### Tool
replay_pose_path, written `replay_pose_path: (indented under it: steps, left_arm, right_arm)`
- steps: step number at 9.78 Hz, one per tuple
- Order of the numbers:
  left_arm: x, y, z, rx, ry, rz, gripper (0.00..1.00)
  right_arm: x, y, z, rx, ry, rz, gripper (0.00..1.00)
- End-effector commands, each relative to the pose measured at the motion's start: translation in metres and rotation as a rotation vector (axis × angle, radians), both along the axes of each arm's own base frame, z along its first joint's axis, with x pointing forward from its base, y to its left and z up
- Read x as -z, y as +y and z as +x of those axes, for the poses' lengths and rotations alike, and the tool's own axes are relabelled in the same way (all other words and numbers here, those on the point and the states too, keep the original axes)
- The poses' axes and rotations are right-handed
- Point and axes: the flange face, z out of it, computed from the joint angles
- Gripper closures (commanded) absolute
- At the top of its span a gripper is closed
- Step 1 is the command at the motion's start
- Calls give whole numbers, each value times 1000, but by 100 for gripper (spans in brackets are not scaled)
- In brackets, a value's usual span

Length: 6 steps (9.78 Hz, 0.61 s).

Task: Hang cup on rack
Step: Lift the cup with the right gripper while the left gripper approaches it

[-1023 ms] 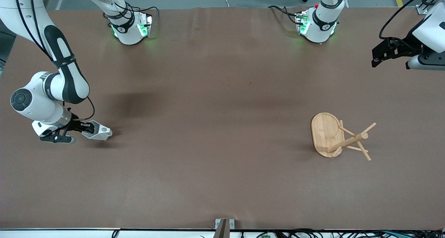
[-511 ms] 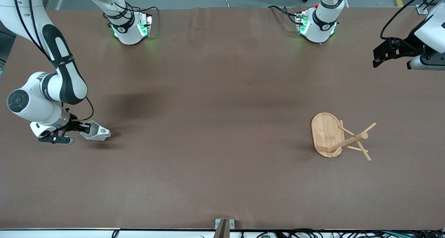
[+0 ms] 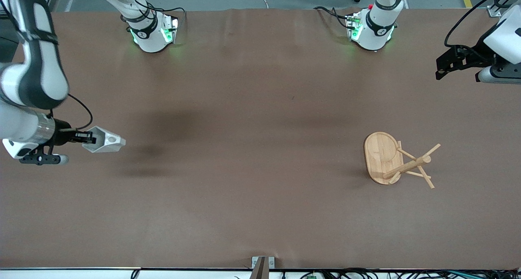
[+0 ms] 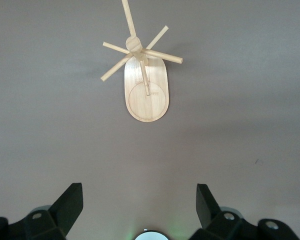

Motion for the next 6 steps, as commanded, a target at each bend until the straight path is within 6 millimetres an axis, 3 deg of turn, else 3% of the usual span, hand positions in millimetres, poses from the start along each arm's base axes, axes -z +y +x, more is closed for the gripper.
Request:
replay_pose_path:
  steps: [1,2,3,4,6]
  left_arm:
    - [19,-11,4,29,48,1,0]
    - [22,-22,6,49,55,-6,0]
    - [26,-50,3,102,63,-5,0]
    - [30,-83,-3,167,71,-4,0]
    - [46,-176,-26,336,99,-13,0]
  right_arm:
    - [-6,39,2,31,42,268,99]
    - [-15,65,2,43,40,392,100]
    - [-15,92,0,52,55,510,100]
    - [-14,131,-3,14,58,621,100]
    - [-6,189,-15,-30,52,773,99]
